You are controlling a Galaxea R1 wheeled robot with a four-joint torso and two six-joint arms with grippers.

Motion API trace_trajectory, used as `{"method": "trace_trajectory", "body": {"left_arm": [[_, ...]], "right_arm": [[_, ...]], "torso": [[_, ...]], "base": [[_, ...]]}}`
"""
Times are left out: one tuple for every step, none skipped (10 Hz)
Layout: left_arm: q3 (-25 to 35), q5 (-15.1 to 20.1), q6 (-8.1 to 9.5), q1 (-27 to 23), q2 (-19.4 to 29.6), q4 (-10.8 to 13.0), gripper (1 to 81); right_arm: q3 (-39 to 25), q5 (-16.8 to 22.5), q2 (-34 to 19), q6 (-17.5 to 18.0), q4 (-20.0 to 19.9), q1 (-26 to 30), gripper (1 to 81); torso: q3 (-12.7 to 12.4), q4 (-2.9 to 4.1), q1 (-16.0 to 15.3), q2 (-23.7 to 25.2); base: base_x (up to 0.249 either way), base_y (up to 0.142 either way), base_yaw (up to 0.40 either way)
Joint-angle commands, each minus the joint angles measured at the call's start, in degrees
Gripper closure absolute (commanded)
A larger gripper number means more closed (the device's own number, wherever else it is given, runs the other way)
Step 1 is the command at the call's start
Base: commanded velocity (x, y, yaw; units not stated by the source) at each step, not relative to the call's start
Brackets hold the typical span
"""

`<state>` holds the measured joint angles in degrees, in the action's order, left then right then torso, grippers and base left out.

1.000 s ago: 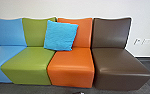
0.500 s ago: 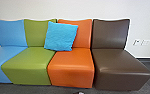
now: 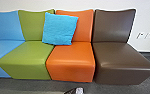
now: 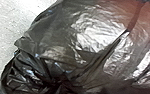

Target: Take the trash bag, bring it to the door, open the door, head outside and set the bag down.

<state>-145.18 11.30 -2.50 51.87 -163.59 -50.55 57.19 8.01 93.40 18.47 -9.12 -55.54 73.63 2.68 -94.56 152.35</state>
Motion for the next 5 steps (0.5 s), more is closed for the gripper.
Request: {"method": "trace_trajectory", "body": {"left_arm": [[-0.55, 4.61, -0.22, -3.13, 0.01, 0.19, 1.0], [-0.55, 4.61, -0.23, -3.13, 0.01, 0.19, 1.0], [-0.55, 4.61, -0.23, -3.04, 0.01, 0.28, 1.0], [-0.55, 4.61, -0.23, -2.96, 0.01, 0.28, 1.0], [-0.55, 4.61, -0.31, -2.87, 0.18, 0.28, 1.0]], "right_arm": [[-1.56, 3.06, -3.72, 0.08, -0.90, 3.63, 1.0], [-1.56, 3.33, -3.63, 0.08, -0.90, 3.63, 1.0], [-1.47, 3.42, -3.63, 0.08, -0.81, 3.46, 1.0], [-1.39, 3.42, -3.63, 0.08, -0.81, 3.28, 1.0], [-1.12, 3.42, -3.11, 0.08, -0.81, 3.11, 1.0]], "torso": [[-0.09, 0.00, 0.00, 0.00], [0.26, 0.00, 0.00, 0.00], [0.74, 0.00, 0.00, -0.02], [0.65, 0.00, 0.00, -0.02], [0.65, 0.00, 0.00, -0.02]], "base": [[0.000, 0.000, 0.000], [0.000, 0.000, 0.000], [0.000, 0.000, 0.000], [0.000, 0.000, 0.000], [0.000, 0.000, 0.000]]}}
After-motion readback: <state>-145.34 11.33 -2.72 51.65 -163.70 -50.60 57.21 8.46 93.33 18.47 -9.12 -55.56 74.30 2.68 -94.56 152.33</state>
